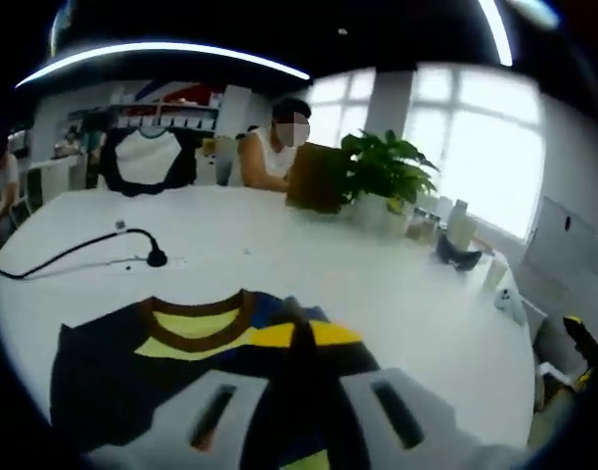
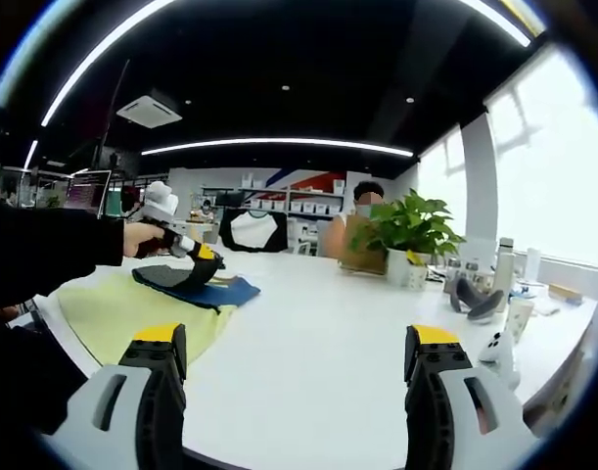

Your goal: Fold the garment on the visible template until the final outline fits inside the template.

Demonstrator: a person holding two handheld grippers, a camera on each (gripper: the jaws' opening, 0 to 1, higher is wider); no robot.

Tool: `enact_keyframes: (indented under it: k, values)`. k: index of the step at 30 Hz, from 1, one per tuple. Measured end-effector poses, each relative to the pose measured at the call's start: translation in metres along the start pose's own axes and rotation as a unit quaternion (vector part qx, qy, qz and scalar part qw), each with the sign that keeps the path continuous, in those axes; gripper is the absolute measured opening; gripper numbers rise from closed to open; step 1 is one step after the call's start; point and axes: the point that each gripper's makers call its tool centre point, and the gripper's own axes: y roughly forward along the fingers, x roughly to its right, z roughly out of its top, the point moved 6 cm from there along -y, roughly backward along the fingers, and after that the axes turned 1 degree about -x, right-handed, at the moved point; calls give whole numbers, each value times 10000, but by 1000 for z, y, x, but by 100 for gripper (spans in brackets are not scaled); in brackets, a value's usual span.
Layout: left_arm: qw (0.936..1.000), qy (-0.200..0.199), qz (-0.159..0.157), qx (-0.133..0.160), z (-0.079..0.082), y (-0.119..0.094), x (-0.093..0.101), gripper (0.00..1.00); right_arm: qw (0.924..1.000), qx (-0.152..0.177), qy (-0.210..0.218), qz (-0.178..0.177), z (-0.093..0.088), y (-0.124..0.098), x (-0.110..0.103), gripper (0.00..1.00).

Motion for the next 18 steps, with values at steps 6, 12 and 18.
enact_keyframes:
  k: [6,12,18]
  values:
    - [9999,-26,-142,-88,-19,8,8,3,9999,116,20,12,7,-1,-2,95]
    - [9997,66,-180,-159,-27,13,9,4,9999,105,30,-12,7,-2,0,95]
    - [9996,111,-170,-179,-32,15,11,4,9999,92,38,-27,7,-3,1,95]
